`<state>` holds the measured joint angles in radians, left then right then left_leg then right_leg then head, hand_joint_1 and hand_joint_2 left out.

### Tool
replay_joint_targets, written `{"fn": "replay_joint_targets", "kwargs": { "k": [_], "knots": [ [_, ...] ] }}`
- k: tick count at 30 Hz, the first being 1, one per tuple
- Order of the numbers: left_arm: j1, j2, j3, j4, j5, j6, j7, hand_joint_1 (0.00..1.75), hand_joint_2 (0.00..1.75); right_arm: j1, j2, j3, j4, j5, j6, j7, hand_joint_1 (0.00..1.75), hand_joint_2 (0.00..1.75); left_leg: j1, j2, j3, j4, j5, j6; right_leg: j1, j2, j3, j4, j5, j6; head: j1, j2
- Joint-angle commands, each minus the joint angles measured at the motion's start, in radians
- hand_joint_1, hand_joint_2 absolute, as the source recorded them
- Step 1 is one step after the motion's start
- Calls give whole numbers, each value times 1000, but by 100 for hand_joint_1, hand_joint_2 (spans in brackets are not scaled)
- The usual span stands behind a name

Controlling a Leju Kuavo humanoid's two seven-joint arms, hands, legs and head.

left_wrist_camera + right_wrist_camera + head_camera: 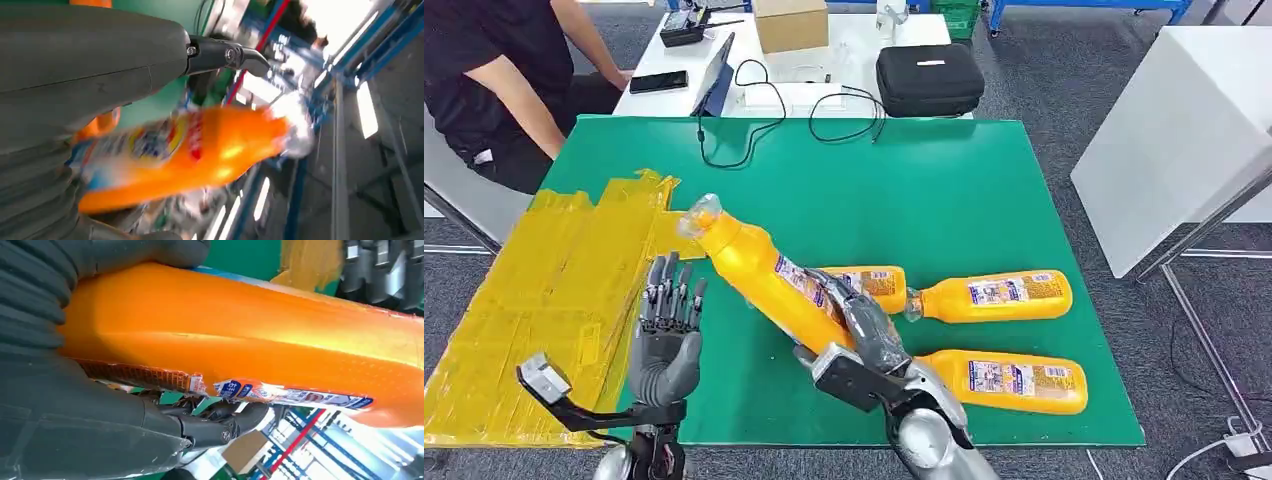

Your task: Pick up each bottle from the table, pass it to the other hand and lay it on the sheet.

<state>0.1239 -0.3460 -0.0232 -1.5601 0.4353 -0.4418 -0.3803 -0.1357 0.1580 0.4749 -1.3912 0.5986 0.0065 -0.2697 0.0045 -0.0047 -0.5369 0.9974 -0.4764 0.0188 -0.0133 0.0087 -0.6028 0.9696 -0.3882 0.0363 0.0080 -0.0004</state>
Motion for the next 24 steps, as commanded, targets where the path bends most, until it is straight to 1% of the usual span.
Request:
{"fn": "replay_joint_targets", "kwargs": {
  "k": [1, 8, 9, 11, 12, 14, 15, 17, 19, 20, 21, 24],
  "knots": [
    [-53, 53, -17, 165, 46, -43, 11, 0, 175, -100, 36, 23, 167, 10, -5, -10, 175, 175, 1, 1, 4, -2, 0, -1, 1, 0, 3, -2, 0, -2, 0, 0],
    [-55, 52, 3, 170, 52, -45, 12, 0, 175, -99, 49, 73, 184, 22, -2, -19, 175, 175, 1, 2, 4, -2, -1, -1, 1, 1, 4, -2, 0, -2, 0, 0],
    [-55, 52, 3, 170, 52, -45, 12, 0, 175, -99, 49, 73, 184, 22, -2, -19, 175, 175, 1, 1, 1, -1, 0, 0, 0, 1, 1, -1, 0, -1, 0, 0],
    [-53, 51, 8, 169, 54, -44, 12, 0, 175, -97, 50, 84, 184, 26, -1, -20, 175, 175, 1, 2, 3, -2, -1, -1, 1, 1, 3, -1, 0, -2, 0, 0],
    [-51, 48, 15, 167, 57, -42, 13, 0, 175, -95, 50, 109, 186, 35, 6, -25, 175, 175, 1, 1, 1, -1, 0, -1, 0, 1, 1, -1, 0, -1, 0, 0],
    [-43, 44, 35, 159, 62, -37, 11, 0, 175, -81, 61, 171, 198, 55, 20, -34, 175, 175, 1, 1, 2, -2, -1, -1, 1, 1, 2, -1, 0, -2, 0, 0],
    [-40, 45, 37, 156, 62, -38, 11, 0, 175, -75, 66, 182, 200, 62, 14, -32, 175, 175, 1, 1, 1, -1, 0, -1, 0, 1, 1, -1, 0, -1, 0, 0],
    [-38, 46, 40, 154, 62, -38, 11, 0, 175, -66, 73, 193, 204, 69, 2, -29, 175, 175, 2, 4, 3, -2, -1, -1, 1, 3, 3, -1, 0, -2, 0, 0],
    [-38, 46, 40, 154, 62, -38, 11, 0, 175, -66, 73, 193, 204, 69, 2, -29, 175, 175, 1, 2, 1, -2, -1, -1, 0, 1, 1, -1, 0, -1, 0, 0],
    [-38, 42, 44, 153, 63, -36, 11, 0, 175, -71, 69, 206, 209, 71, 7, -32, 175, 175, 1, 2, 2, -2, -1, -1, 1, 1, 2, -1, -1, -2, 0, 0],
    [-35, 39, 54, 150, 65, -34, 10, 0, 175, -68, 71, 246, 223, 75, 35, -43, 175, 175, 2, 2, 3, -2, -1, -1, 2, 0, 3, -2, -1, -2, 0, 0],
    [-18, 32, 81, 137, 67, -43, 8, 0, 175, -56, 97, 355, 303, 94, 33, -51, 175, 175, 1, 1, 1, -2, -1, -1, 1, 1, 1, -1, 0, -1, 0, 0]
  ]
}}
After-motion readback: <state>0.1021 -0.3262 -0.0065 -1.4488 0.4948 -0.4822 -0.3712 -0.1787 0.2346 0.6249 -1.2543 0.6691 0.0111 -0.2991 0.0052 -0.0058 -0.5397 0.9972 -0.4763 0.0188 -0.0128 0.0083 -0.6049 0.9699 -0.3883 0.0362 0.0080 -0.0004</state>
